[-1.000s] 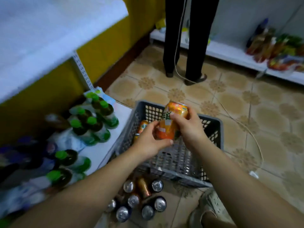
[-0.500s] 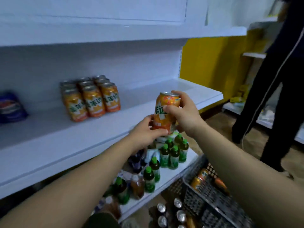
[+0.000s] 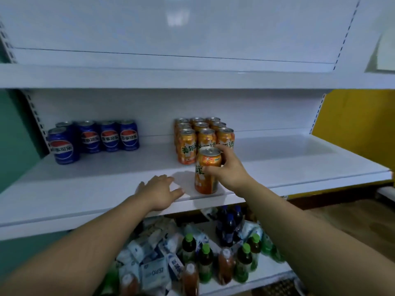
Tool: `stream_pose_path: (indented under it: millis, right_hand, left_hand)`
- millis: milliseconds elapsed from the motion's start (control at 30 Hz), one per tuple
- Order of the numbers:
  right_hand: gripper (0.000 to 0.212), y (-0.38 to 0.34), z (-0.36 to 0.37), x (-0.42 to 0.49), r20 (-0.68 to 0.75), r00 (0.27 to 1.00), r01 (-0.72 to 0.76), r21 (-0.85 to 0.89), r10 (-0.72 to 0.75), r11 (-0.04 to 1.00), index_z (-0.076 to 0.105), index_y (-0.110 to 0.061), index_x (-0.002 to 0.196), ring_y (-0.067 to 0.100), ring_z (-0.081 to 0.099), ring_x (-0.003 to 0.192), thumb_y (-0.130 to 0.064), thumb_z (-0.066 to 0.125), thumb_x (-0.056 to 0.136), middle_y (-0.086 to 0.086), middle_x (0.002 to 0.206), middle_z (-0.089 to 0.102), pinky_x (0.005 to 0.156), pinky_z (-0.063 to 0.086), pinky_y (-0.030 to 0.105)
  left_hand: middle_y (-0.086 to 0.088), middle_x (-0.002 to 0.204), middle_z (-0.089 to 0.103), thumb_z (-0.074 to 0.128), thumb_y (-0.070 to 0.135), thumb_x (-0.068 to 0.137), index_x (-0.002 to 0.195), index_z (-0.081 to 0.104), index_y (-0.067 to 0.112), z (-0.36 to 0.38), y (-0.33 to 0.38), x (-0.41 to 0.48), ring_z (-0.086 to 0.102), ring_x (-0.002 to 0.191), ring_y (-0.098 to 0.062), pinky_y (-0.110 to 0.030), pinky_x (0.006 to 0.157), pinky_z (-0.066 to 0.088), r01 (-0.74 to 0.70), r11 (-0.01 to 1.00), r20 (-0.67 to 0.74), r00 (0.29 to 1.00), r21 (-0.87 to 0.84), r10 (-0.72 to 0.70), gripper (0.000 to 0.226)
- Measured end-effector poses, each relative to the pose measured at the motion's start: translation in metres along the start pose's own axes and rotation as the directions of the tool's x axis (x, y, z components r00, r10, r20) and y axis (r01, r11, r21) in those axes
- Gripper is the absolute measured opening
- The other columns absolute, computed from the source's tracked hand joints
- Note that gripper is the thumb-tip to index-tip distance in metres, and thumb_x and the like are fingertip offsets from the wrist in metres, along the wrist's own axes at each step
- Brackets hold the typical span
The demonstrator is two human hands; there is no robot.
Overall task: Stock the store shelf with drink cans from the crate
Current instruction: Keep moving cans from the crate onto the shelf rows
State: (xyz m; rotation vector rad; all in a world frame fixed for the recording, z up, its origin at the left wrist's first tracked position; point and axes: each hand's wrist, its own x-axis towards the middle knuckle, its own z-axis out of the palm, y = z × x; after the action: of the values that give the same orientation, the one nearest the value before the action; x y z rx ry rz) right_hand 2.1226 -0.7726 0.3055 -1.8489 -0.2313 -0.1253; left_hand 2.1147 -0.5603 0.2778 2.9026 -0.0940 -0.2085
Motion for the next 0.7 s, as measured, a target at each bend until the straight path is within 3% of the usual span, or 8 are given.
stream_pose_path:
  millis: [133, 267, 400, 533, 633, 700]
  right_hand:
    - [0.077, 0.001, 0.004, 0.012, 0.023, 1.0, 0.014, -0.031, -0.013, 0.999, 0.036, -0.025, 0.144, 0.018, 0.053, 0.116, -0.014, 0.075, 0.079, 0.002, 0.134, 0.048, 0.09, 0.048, 0.03]
    - [0.068, 0.003, 0.003, 0.022, 0.079, 0.994, 0.086, -0.102, -0.078, 0.991, 0.036, -0.032, 0.142, 0.015, 0.049, 0.117, -0.013, 0.069, 0.085, -0.005, 0.132, 0.045, 0.093, 0.044, 0.029]
    - [0.055, 0.009, 0.005, 0.038, 0.093, 0.984, 0.17, -0.285, -0.149, 0.943, 0.043, -0.042, 0.135, 0.022, 0.038, 0.126, -0.019, 0.064, 0.09, 0.0, 0.14, 0.033, 0.104, 0.04, 0.036]
    - [0.058, 0.013, 0.014, 0.048, 0.123, 0.978, 0.197, -0.28, -0.168, 0.94, 0.04, -0.038, 0.138, 0.02, 0.041, 0.128, -0.017, 0.062, 0.089, -0.002, 0.143, 0.038, 0.106, 0.043, 0.046]
    - [0.072, 0.015, 0.02, 0.049, 0.122, 0.975, 0.217, -0.338, -0.186, 0.916, 0.036, -0.035, 0.14, 0.013, 0.036, 0.124, -0.015, 0.073, 0.081, -0.002, 0.145, 0.031, 0.103, 0.036, 0.028]
    - [0.075, 0.014, 0.022, 0.053, 0.104, 0.972, 0.234, -0.37, -0.21, 0.899, 0.035, -0.034, 0.141, 0.015, 0.036, 0.126, -0.012, 0.074, 0.08, 0.0, 0.145, 0.031, 0.099, 0.035, 0.027]
  left_hand:
    - [0.007, 0.161, 0.001, 0.023, 0.075, 0.086, 0.152, 0.01, 0.034, 0.003, -0.002, 0.01, -0.001, 0.148, -0.019, -0.058, 0.115, 0.001, 0.05, 0.995, 0.052, 0.997, 0.082, -0.055, 0.078]
    - [0.008, 0.161, -0.006, 0.018, 0.077, 0.085, 0.151, 0.003, 0.037, 0.011, -0.001, 0.013, -0.007, 0.148, -0.018, -0.06, 0.114, -0.003, 0.044, 0.99, 0.018, 0.999, 0.136, -0.047, 0.079]
    - [0.008, 0.161, -0.006, 0.016, 0.078, 0.084, 0.151, 0.003, 0.037, 0.014, -0.002, 0.014, -0.007, 0.148, -0.017, -0.059, 0.114, -0.003, 0.044, 0.987, -0.006, 0.999, 0.155, -0.043, 0.08]
    - [0.008, 0.161, -0.005, 0.018, 0.078, 0.084, 0.151, 0.004, 0.036, 0.016, -0.003, 0.014, -0.007, 0.147, -0.017, -0.059, 0.114, -0.003, 0.043, 0.989, -0.02, 0.999, 0.141, -0.04, 0.081]
    - [0.008, 0.161, -0.004, 0.019, 0.078, 0.083, 0.151, 0.005, 0.037, 0.017, -0.004, 0.015, -0.007, 0.147, -0.017, -0.059, 0.114, -0.003, 0.044, 0.99, -0.032, 0.999, 0.134, -0.04, 0.081]
    - [0.008, 0.161, -0.004, 0.019, 0.079, 0.083, 0.151, 0.005, 0.036, 0.017, -0.004, 0.016, -0.007, 0.147, -0.017, -0.059, 0.114, -0.003, 0.045, 0.99, -0.034, 0.999, 0.135, -0.04, 0.081]
